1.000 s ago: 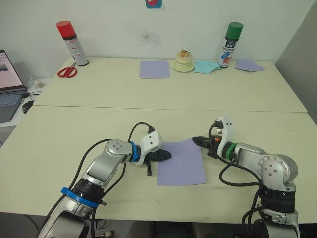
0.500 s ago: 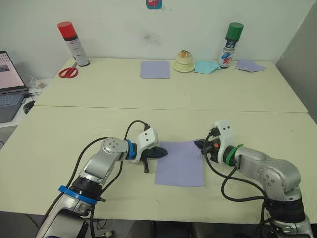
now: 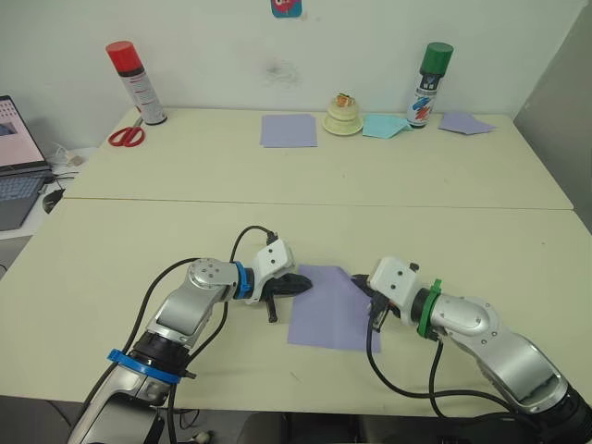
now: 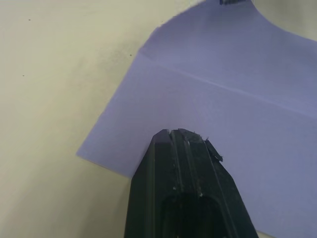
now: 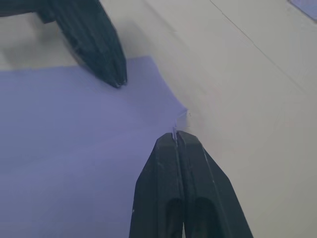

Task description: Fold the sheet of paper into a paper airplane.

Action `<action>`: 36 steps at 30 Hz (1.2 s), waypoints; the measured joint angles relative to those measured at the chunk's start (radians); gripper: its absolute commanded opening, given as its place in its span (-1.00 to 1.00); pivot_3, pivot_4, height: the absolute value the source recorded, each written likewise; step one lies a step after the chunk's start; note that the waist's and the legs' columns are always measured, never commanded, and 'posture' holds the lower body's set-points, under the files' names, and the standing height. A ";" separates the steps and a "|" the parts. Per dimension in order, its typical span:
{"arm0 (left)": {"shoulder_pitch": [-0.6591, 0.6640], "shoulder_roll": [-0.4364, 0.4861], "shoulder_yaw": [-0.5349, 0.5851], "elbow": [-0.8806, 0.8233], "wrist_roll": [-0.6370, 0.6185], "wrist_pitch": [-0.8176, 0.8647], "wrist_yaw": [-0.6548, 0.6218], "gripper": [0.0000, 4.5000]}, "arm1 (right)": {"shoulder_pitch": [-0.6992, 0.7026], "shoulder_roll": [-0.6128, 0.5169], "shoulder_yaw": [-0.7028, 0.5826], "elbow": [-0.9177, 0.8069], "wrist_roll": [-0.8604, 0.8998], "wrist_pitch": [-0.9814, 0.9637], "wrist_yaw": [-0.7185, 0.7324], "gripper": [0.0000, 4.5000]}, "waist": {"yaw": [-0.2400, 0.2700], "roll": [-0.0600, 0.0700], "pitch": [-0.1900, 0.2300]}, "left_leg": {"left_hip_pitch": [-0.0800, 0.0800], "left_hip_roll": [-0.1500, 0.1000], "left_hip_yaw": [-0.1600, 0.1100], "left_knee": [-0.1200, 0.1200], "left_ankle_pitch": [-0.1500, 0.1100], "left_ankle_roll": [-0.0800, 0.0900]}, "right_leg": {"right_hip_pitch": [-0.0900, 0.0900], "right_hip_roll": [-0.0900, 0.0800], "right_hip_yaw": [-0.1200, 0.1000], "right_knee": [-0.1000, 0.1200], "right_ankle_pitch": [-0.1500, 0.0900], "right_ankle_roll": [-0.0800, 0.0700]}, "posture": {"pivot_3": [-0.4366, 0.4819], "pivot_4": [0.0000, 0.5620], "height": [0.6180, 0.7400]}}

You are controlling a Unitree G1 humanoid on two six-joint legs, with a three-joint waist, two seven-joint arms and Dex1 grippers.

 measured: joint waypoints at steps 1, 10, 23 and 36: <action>0.001 0.000 0.000 -0.001 0.000 0.000 0.000 -1.00 | 0.001 -0.002 0.007 0.007 -0.023 -0.020 0.006 -0.98 | 0.000 0.000 0.000 | 0.000 0.000 0.000 0.000 0.000 0.000 | 0.000 0.000 0.000 0.000 0.000 0.000 | -0.05 -0.47 1.00; 0.020 0.000 0.002 -0.024 0.000 0.005 0.001 -1.00 | 0.008 -0.001 0.048 0.089 -0.193 -0.173 0.062 -0.98 | 0.001 0.000 0.000 | 0.000 0.000 0.000 0.000 0.000 0.000 | 0.000 0.000 0.000 0.000 0.000 0.000 | -0.05 -0.47 1.00; 0.023 0.001 0.002 -0.030 0.001 0.010 0.001 -1.00 | 0.026 0.063 0.069 0.119 -0.344 -0.246 0.115 -0.98 | 0.001 0.000 -0.001 | 0.000 0.000 0.000 0.000 0.000 0.000 | 0.000 0.000 0.000 0.000 0.000 0.000 | -0.05 -0.47 1.00; 0.023 0.001 0.001 -0.031 0.001 0.014 0.000 -1.00 | 0.038 0.112 0.069 0.121 -0.401 -0.226 0.158 -0.98 | 0.001 0.000 -0.002 | 0.000 0.000 0.000 0.000 0.000 -0.001 | 0.000 0.000 0.000 0.000 0.000 0.000 | -0.05 -0.47 1.00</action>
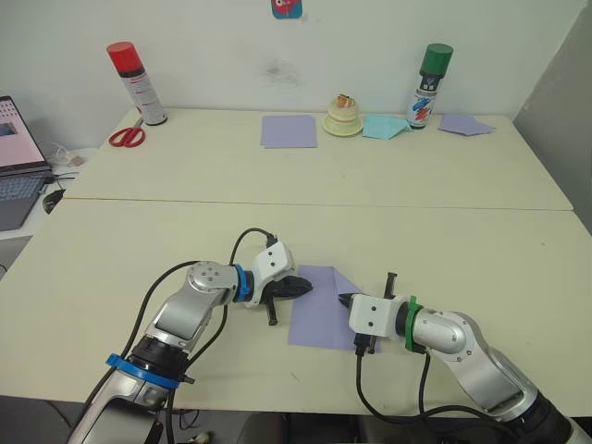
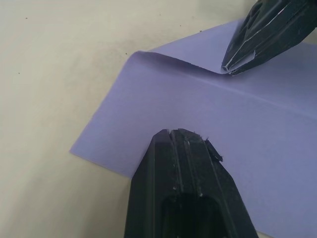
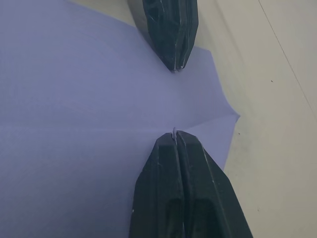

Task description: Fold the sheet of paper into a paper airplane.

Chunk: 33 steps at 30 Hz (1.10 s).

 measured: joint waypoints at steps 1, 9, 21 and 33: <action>0.000 0.000 0.000 0.000 0.000 0.001 0.000 -1.00 | 0.001 0.005 0.000 0.001 -0.006 0.006 0.000 -0.98 | 0.000 0.000 0.000 | 0.000 0.000 0.000 0.000 0.000 0.000 | 0.000 0.000 0.000 0.000 0.000 0.000 | -0.05 -0.47 1.00; 0.003 0.000 0.000 -0.002 0.000 0.006 0.000 -1.00 | 0.001 0.027 -0.003 0.016 -0.027 0.018 -0.001 -0.98 | 0.000 0.000 -0.002 | 0.002 0.000 0.000 0.000 0.000 0.000 | 0.002 0.000 0.000 0.000 0.000 0.000 | -0.05 -0.47 1.00; 0.009 0.009 -0.003 -0.002 0.002 0.009 -0.007 -1.00 | 0.010 0.062 -0.005 0.029 -0.052 0.027 -0.002 -0.98 | 0.000 -0.002 -0.004 | 0.016 0.001 0.001 -0.008 0.000 0.000 | 0.012 0.001 0.001 -0.001 -0.002 -0.003 | -0.05 -0.47 1.00; 0.010 0.011 -0.003 -0.002 0.002 0.009 -0.008 -1.00 | 0.018 0.105 -0.015 0.041 -0.057 0.034 -0.008 -0.98 | -0.001 -0.004 -0.005 | 0.016 0.001 0.001 -0.008 0.000 0.000 | 0.012 0.001 0.001 -0.001 -0.002 -0.003 | -0.05 -0.47 1.00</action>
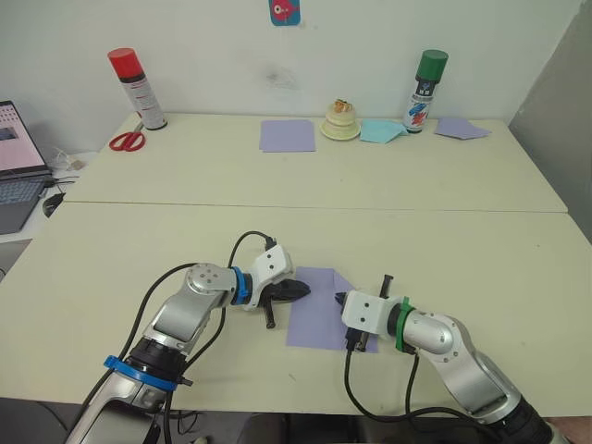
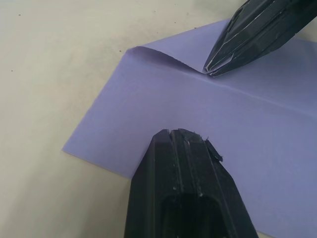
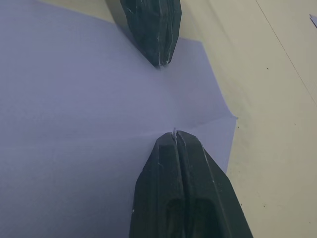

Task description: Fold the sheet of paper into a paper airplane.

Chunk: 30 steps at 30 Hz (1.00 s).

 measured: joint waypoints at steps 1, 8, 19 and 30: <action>0.000 0.000 0.000 0.000 0.000 0.000 0.000 -1.00 | 0.000 0.002 0.000 0.002 -0.002 -0.001 -0.002 -0.98 | 0.000 0.000 0.000 | 0.000 0.000 0.000 0.000 0.000 0.000 | 0.000 0.000 0.000 0.000 0.000 0.000 | -0.05 -0.47 1.00; 0.000 0.000 0.000 0.000 0.000 0.001 0.000 -1.00 | 0.000 0.002 0.001 0.004 -0.004 -0.007 0.000 -0.98 | 0.000 0.000 0.000 | 0.000 0.000 0.000 0.000 0.000 0.000 | 0.000 0.000 0.000 0.000 0.000 0.000 | -0.05 -0.47 1.00; 0.005 0.000 0.000 -0.020 -0.002 0.029 0.003 -1.00 | 0.007 0.019 0.001 0.007 -0.004 0.013 0.003 -0.98 | 0.000 -0.001 -0.003 | 0.000 0.000 0.000 0.000 0.000 0.000 | 0.000 0.000 0.000 0.000 0.000 0.000 | -0.05 -0.47 1.00; -0.046 0.000 0.019 -0.089 -0.047 0.121 0.003 -1.00 | 0.011 0.023 0.001 0.016 -0.005 0.014 -0.001 -0.98 | 0.000 -0.002 -0.003 | 0.000 0.000 -0.001 0.000 0.000 0.000 | 0.000 0.000 0.000 0.000 0.000 0.000 | -0.05 -0.47 1.00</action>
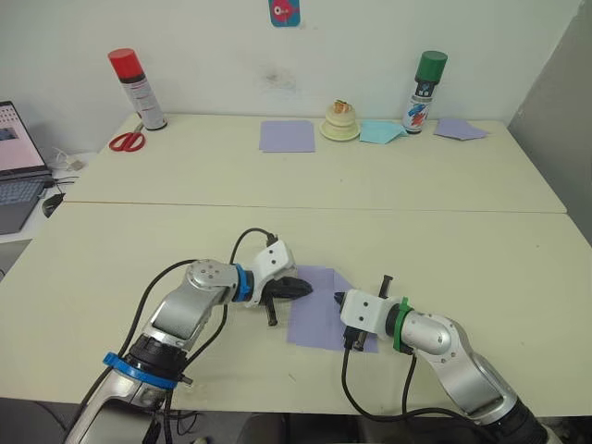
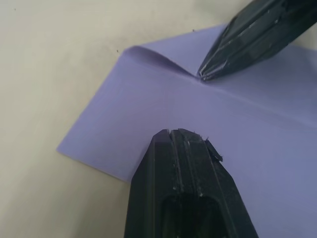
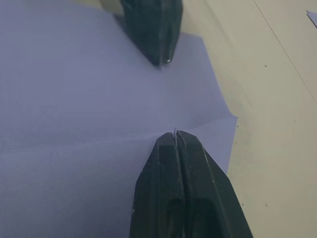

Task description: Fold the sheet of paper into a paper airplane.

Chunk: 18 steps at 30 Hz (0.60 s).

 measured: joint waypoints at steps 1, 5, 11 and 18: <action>-0.018 0.000 0.008 -0.013 -0.007 0.012 0.000 -1.00 | 0.000 0.000 0.000 0.000 0.000 0.000 -0.001 -0.98 | 0.000 0.000 0.000 | 0.000 0.000 0.000 0.000 0.000 0.000 | 0.000 0.000 0.000 0.000 0.000 0.000 | -0.05 -0.47 1.00; -0.110 0.002 0.051 -0.058 -0.058 0.056 -0.004 -1.00 | 0.001 0.000 0.001 0.000 0.000 0.000 -0.007 -0.98 | -0.001 0.000 0.000 | 0.000 0.000 0.000 0.000 0.000 0.000 | 0.000 0.000 0.000 0.000 0.000 0.000 | -0.05 -0.47 1.00; -0.183 -0.006 0.023 -0.034 -0.035 -0.011 -0.006 -1.00 | 0.002 0.000 0.002 0.001 0.000 0.000 -0.012 -0.98 | -0.001 0.000 0.000 | 0.000 0.000 0.000 0.000 0.000 -0.001 | 0.000 0.000 0.000 0.000 0.000 0.000 | -0.05 -0.47 1.00; -0.182 -0.123 -0.087 0.132 0.051 -0.186 0.005 -1.00 | 0.000 0.004 0.009 0.001 -0.010 0.000 -0.013 -0.98 | -0.001 0.000 0.000 | 0.000 -0.001 0.000 0.000 0.001 -0.001 | 0.000 0.000 0.000 0.000 0.000 0.000 | -0.05 -0.47 1.00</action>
